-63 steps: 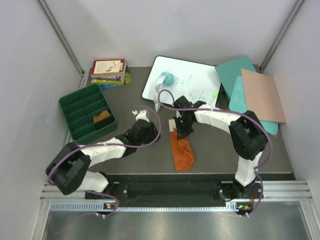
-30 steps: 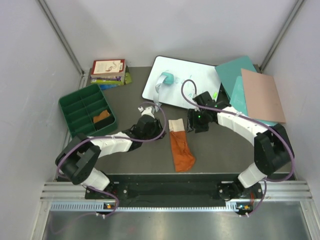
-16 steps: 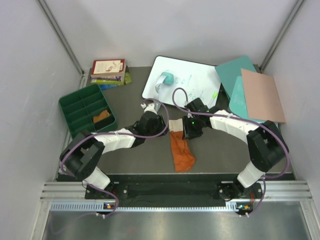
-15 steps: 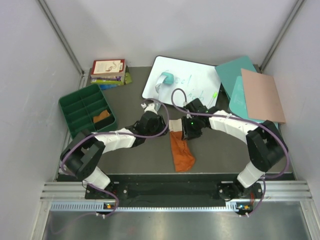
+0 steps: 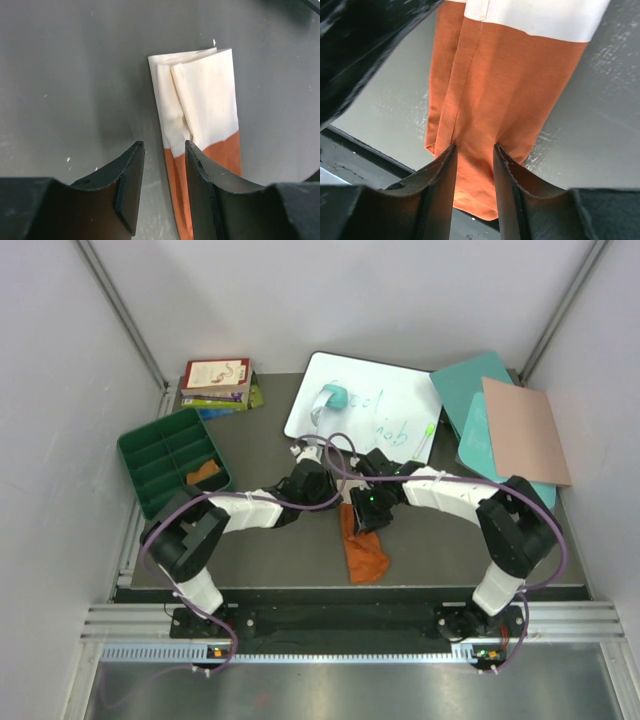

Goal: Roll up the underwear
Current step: Fold the underwear at the center of the board.

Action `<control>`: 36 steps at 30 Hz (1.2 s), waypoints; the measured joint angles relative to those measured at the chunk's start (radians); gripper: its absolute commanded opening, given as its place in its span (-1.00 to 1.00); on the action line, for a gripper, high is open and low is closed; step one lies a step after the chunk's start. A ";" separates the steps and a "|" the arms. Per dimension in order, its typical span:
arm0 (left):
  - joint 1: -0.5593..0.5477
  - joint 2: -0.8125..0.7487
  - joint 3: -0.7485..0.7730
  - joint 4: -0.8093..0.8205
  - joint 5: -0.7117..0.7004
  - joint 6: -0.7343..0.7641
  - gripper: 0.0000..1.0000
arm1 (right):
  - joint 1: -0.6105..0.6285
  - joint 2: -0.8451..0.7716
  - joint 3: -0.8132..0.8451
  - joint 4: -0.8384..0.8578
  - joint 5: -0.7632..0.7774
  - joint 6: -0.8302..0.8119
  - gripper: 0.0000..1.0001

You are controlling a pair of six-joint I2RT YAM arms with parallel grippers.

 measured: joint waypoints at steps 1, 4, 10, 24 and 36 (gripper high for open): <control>0.000 0.011 0.006 0.002 0.001 -0.002 -0.14 | 0.002 0.002 0.000 0.000 0.000 0.000 -0.28; 0.001 0.043 0.020 0.018 0.012 -0.014 -0.15 | 0.009 0.008 0.000 -0.001 0.002 0.000 -0.27; 0.001 0.070 0.020 0.063 0.027 -0.044 -0.23 | 0.021 0.011 -0.010 0.003 0.002 0.000 -0.25; 0.001 0.075 -0.022 0.153 0.026 -0.104 -0.17 | 0.027 0.034 -0.027 0.020 0.002 0.011 -0.12; 0.001 0.071 -0.069 0.233 0.015 -0.150 -0.21 | 0.033 0.026 -0.024 0.014 0.000 0.015 0.02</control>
